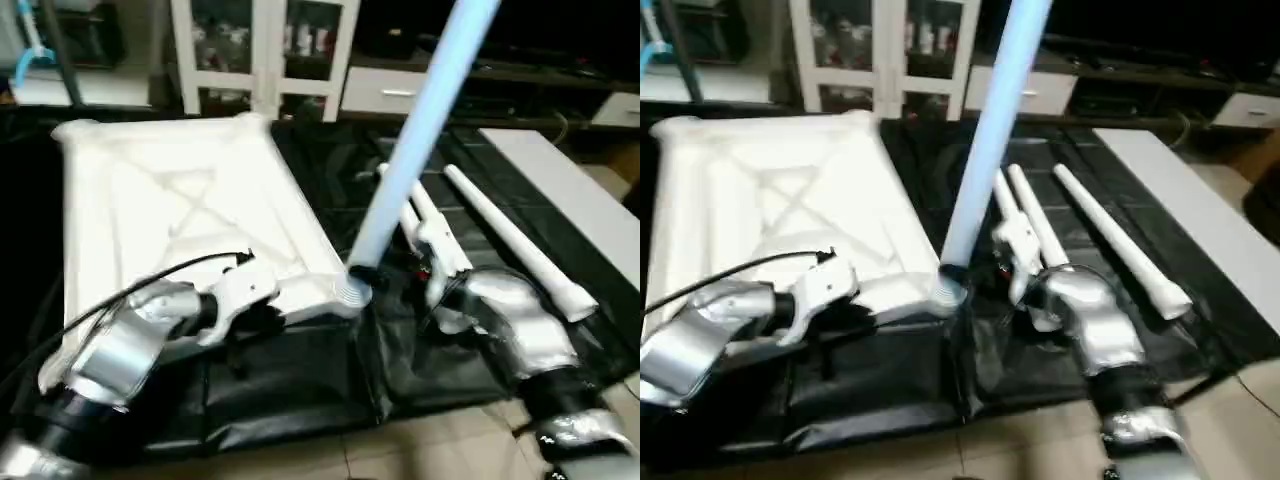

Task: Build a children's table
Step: Rotate leg to tighten

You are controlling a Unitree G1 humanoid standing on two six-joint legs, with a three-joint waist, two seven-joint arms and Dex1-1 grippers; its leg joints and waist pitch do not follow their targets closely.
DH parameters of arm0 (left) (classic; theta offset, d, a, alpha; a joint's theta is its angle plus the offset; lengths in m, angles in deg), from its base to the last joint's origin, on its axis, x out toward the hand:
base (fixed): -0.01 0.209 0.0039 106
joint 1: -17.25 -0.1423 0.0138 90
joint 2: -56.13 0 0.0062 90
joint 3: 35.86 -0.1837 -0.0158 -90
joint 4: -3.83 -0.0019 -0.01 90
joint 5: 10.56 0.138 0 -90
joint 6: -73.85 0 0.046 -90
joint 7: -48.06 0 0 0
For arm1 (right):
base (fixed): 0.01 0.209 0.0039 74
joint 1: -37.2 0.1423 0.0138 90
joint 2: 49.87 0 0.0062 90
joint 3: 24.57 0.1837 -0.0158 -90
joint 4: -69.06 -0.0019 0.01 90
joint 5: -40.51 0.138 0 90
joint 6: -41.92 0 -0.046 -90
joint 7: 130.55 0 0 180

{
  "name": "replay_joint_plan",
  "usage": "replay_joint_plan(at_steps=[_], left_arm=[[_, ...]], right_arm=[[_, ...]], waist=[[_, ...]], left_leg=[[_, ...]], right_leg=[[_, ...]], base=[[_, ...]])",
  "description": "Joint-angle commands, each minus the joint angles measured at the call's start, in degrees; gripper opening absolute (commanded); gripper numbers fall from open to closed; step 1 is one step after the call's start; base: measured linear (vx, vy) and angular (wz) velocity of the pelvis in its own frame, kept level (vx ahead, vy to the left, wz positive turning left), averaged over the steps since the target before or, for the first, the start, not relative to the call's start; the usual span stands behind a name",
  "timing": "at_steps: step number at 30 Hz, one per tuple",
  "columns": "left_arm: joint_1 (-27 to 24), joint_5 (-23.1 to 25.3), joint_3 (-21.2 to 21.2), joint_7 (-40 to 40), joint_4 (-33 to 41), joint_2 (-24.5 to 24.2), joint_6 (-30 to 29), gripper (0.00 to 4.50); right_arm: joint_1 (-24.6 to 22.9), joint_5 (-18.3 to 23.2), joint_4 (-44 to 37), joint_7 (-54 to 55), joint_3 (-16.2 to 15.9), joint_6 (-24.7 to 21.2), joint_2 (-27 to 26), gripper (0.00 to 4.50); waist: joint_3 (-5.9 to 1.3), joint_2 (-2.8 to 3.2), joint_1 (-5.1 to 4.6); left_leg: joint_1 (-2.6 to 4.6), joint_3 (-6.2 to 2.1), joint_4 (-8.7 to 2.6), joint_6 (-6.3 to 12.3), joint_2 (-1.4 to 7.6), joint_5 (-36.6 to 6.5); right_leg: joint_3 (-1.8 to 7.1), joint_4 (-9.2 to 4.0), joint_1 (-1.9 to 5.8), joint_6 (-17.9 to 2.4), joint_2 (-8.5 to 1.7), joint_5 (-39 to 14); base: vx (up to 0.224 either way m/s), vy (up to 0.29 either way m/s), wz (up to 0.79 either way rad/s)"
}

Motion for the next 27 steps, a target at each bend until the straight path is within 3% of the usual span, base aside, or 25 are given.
replay_joint_plan(at_steps=[1,3,4,5,6,9,10,11,13,14,16,17,19,20,21,22,23,24,25,26,27], left_arm=[[0.26,-1.25,-1.23,0.59,2.75,1.60,-2.15,0.00],[1.26,-0.59,-0.42,3.51,3.19,3.72,-5.34,0.00],[2.39,0.47,0.61,7.21,3.91,6.53,-9.95,0.00],[2.80,0.87,0.95,8.50,4.18,7.54,-11.64,0.00],[3.14,1.60,1.08,9.91,4.11,8.46,-12.39,0.00],[3.19,1.72,1.11,10.15,4.10,8.62,-12.52,0.00],[3.79,2.89,0.79,13.23,4.40,11.06,-14.49,0.00],[3.83,3.16,0.51,13.96,4.45,11.68,-14.86,0.00],[3.75,3.13,0.10,14.82,4.55,11.89,-15.39,0.00],[3.66,3.08,0.01,15.15,4.75,11.81,-16.08,0.00],[3.51,3.11,0.08,15.26,5.35,11.50,-16.98,0.00],[3.49,3.14,0.11,15.25,5.50,11.41,-17.20,0.00],[3.51,3.23,0.17,15.09,5.57,11.11,-17.47,0.00],[3.56,3.19,0.12,15.04,5.56,10.88,-17.51,0.00],[3.58,3.15,0.10,14.97,5.55,10.75,-17.49,0.00],[3.59,3.10,0.07,14.92,5.54,10.61,-17.48,0.00],[3.62,3.16,0.06,14.93,5.49,10.58,-17.47,0.00],[3.68,3.27,0.06,14.92,5.32,10.51,-17.42,0.00],[3.73,3.22,0.00,15.04,5.27,10.47,-17.48,0.00],[3.77,3.17,-0.04,15.09,5.19,10.39,-17.44,0.00],[3.79,3.10,-0.07,15.12,5.16,10.33,-17.42,0.00]], right_arm=[[-0.36,-4.97,6.92,11.61,2.45,-1.74,0.73,1.86],[0.75,-5.92,9.29,18.49,3.11,-1.88,-1.55,1.86],[2.47,-7.08,12.78,28.64,4.24,-2.28,-4.25,1.86],[3.13,-7.48,14.08,32.43,4.69,-2.46,-5.20,1.86],[3.80,-7.69,15.40,37.11,5.56,-2.17,-6.19,1.86],[3.92,-7.73,15.63,37.91,5.70,-2.12,-6.36,1.86],[6.51,-7.04,19.93,48.57,7.95,0.19,-9.72,1.86],[7.38,-6.92,20.86,51.16,8.36,1.06,-11.10,1.86],[8.36,-7.41,21.65,51.96,7.61,1.97,-12.25,1.86],[8.91,-6.48,22.18,50.88,7.87,3.10,-12.97,1.86],[9.36,-5.65,22.33,48.21,7.72,3.71,-13.52,1.86],[9.43,-5.57,22.27,47.59,7.58,3.97,-13.61,1.86],[9.65,-5.29,21.73,44.94,6.82,5.40,-13.71,1.86],[9.74,-5.61,21.36,43.91,5.94,6.08,-13.50,1.86],[9.77,-5.48,21.11,42.92,5.66,6.34,-13.47,1.86],[9.84,-5.27,20.95,41.82,5.40,6.73,-13.47,1.86],[10.00,-5.15,21.07,41.38,5.30,7.34,-13.51,1.86],[10.29,-4.57,20.89,39.40,5.09,8.33,-13.62,1.86],[10.58,-4.31,21.15,38.47,5.03,9.00,-13.69,1.86],[10.67,-4.08,20.88,37.55,4.97,9.54,-13.70,1.86],[10.68,-3.95,20.68,37.03,4.96,9.80,-13.69,2.21]], waist=[[-2.03,1.20,0.01],[-1.83,1.33,-0.17],[-1.80,1.29,-0.56],[-1.66,1.63,-1.32],[-1.68,1.89,-1.55],[-1.38,2.75,-2.77],[-1.34,2.87,-3.11],[-0.92,3.00,-3.49],[-0.77,3.11,-3.82],[-0.51,2.92,-3.75],[0.00,3.19,-3.19],[0.10,2.99,-2.77],[-0.06,1.89,-3.01],[0.13,1.85,-4.22],[0.54,4.27,-3.58],[0.98,5.78,1.38],[0.49,4.74,1.91],[-1.06,0.43,1.57],[0.02,0.51,2.46],[-1.22,0.70,3.37],[-1.88,1.22,3.92]], left_leg=[[0.30,-1.40,-4.32,-3.24,1.17,-23.38],[0.54,-1.68,-4.17,-3.05,1.03,-25.98],[0.60,-1.91,-4.07,-3.09,0.91,-27.66],[0.87,-2.55,-4.11,-3.89,0.77,-30.13],[1.07,-2.79,-4.10,-3.77,0.79,-31.64],[0.59,-3.99,-5.28,-3.59,1.50,-36.46],[0.54,-4.43,-5.90,-3.44,1.98,-38.88],[0.86,-4.47,-6.43,-3.78,2.15,-41.11],[1.09,-4.43,-6.74,-3.89,2.18,-44.38],[0.89,-4.22,-7.32,-3.66,2.38,-46.15],[0.47,-3.63,-8.51,-3.99,2.62,-48.60],[0.60,-3.06,-8.70,-3.94,2.45,-48.61],[3.46,-2.81,-4.55,-3.18,0.37,-43.14],[4.31,-2.76,-1.30,-2.50,-0.71,-37.98],[-1.27,-3.68,-7.70,-2.78,2.51,-43.42],[-6.07,-0.06,-11.68,-4.74,1.56,-51.61],[-4.29,0.15,-11.97,-2.36,1.72,-48.79],[1.88,-1.38,-6.55,-2.22,1.58,-36.52],[3.97,-1.74,-0.79,-2.71,-0.39,-26.56],[-1.24,-2.75,-0.47,-0.67,0.73,-11.96],[-2.73,-2.72,-3.25,-2.57,1.31,-4.35]], right_leg=[[1.65,-5.69,1.35,-5.53,-3.58,-32.16],[1.30,-6.34,0.98,-3.93,-3.57,-35.15],[0.91,-6.64,0.86,-3.14,-3.47,-36.62],[-0.18,-7.10,0.72,-2.09,-3.43,-38.49],[-0.73,-7.46,0.93,-1.75,-3.38,-38.71],[-2.47,-7.91,2.42,-2.58,-3.62,-33.87],[-2.94,-7.46,3.27,-3.53,-3.82,-29.88],[-3.01,-7.13,2.67,-4.78,-3.85,-27.84],[-3.75,-6.91,3.10,-4.30,-3.70,-28.89],[-3.94,-6.30,3.33,-3.97,-3.64,-29.05],[-3.86,-5.00,3.60,-3.93,-3.26,-29.76],[-3.54,-4.73,3.22,-3.76,-3.08,-31.54],[-4.29,-9.87,0.18,-0.21,-4.54,-44.96],[-8.39,-14.01,-0.28,4.11,-4.72,-53.38],[-8.87,-4.86,7.11,1.46,-3.92,-37.54],[-8.17,4.21,9.79,-2.80,-1.38,-13.35],[-6.01,5.59,7.99,-2.36,-0.98,-11.13],[0.28,-0.21,3.39,1.06,-5.21,-35.56],[0.83,-7.65,-0.79,1.12,-9.83,-52.20],[3.58,-6.56,3.59,2.16,-11.04,-52.89],[1.26,-4.19,4.75,0.45,-7.61,-36.54]], base=[[0.000,0.000,0.00],[0.000,0.000,0.00],[0.000,0.000,0.00],[-0.060,0.007,-0.11],[-0.060,0.007,-0.11],[-0.055,0.038,-0.15],[0.000,0.000,0.00],[0.000,0.000,0.00],[0.000,0.000,0.00],[0.000,0.000,0.00],[0.000,0.000,0.00],[0.000,0.000,0.00],[0.000,0.000,0.00],[0.000,0.000,0.00],[0.000,0.000,0.00],[0.010,0.033,-0.22],[0.066,-0.055,-0.07],[0.066,-0.055,-0.07],[0.090,-0.160,-0.07],[0.134,-0.091,-0.30],[0.134,-0.091,-0.30]])
